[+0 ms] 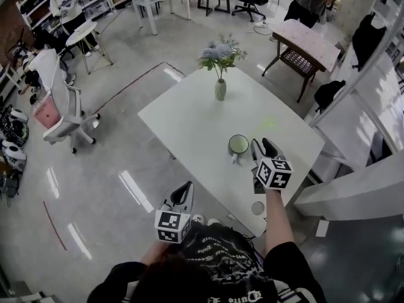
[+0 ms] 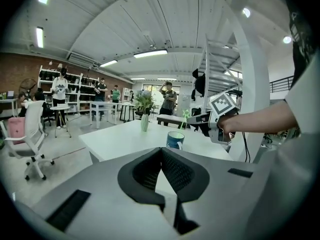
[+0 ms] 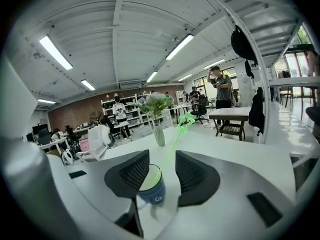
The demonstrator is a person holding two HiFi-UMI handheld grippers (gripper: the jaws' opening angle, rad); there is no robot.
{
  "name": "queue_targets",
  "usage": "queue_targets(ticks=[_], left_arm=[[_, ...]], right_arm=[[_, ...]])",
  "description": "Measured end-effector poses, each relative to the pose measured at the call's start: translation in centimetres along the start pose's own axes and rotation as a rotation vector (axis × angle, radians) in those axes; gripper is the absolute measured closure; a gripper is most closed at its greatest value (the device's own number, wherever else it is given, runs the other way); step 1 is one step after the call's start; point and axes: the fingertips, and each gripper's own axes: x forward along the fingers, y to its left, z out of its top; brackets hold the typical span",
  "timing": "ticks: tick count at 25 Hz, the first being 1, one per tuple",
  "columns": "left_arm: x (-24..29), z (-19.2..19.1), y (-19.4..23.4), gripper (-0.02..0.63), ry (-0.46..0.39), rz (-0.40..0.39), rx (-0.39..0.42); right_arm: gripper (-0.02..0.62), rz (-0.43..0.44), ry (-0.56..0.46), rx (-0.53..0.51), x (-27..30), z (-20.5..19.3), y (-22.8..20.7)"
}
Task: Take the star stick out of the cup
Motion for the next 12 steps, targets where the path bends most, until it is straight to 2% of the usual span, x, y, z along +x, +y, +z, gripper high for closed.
queue_targets(ticks=[9,12], left_arm=[[-0.9,-0.9,1.5,0.586,0.034,0.057,-0.007],[-1.1,-1.1,1.8,0.586,0.046,0.069,-0.032]], right_arm=[[0.426,0.030,0.069,-0.031,4.1,-0.8,-1.0],[0.430,0.047,0.088,-0.034,5.2,-1.1,-1.0]])
